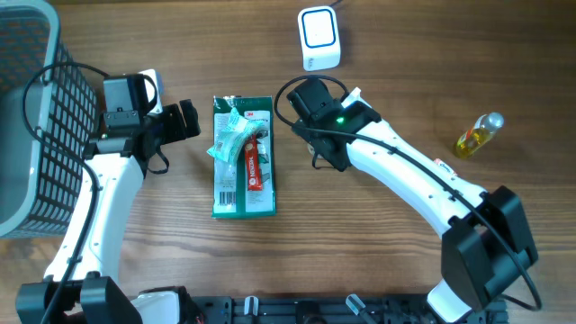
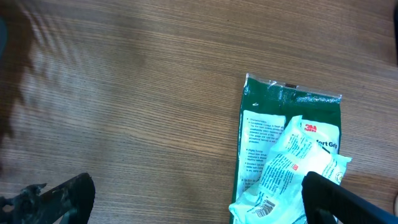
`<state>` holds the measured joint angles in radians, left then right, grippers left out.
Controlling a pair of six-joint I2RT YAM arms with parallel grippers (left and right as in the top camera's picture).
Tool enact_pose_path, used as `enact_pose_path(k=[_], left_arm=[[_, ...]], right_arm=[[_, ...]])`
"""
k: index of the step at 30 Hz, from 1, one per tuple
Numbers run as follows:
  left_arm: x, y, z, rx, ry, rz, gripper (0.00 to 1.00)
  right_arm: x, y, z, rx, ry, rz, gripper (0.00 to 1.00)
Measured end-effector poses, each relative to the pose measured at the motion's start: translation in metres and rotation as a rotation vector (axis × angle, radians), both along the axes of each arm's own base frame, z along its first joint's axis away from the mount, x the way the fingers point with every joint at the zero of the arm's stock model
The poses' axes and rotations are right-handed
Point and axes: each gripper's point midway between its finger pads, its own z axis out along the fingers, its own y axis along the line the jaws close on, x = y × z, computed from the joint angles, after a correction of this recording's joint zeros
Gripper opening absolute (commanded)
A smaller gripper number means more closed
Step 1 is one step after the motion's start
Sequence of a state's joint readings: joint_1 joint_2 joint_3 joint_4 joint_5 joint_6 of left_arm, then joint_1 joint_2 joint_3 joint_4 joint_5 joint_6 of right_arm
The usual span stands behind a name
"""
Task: Scan the item barcode
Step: 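Move the right gripper above the green-capped jar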
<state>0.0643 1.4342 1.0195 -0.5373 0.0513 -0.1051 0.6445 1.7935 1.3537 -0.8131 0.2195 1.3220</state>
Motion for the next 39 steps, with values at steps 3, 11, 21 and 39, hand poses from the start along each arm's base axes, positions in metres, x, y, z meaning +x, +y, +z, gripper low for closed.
enact_pose_path(k=[3, 11, 21, 39], left_arm=[[0.0, 0.0, 0.0, 0.0, 0.0, 0.0, 1.0], [0.0, 0.0, 0.0, 0.0, 0.0, 0.0, 1.0], [0.0, 0.0, 0.0, 0.0, 0.0, 0.0, 1.0], [0.0, 0.0, 0.0, 0.0, 0.0, 0.0, 1.0]], right_arm=[[0.004, -0.001, -0.015, -0.025, 0.013, -0.022, 0.89], [0.007, -0.002, -0.024, -0.046, 0.013, -0.029, 0.85], [0.007, -0.004, -0.024, -0.158, 0.014, 0.225, 0.72], [0.012, 0.007, 0.005, -0.351, 0.022, 0.831, 0.76]])
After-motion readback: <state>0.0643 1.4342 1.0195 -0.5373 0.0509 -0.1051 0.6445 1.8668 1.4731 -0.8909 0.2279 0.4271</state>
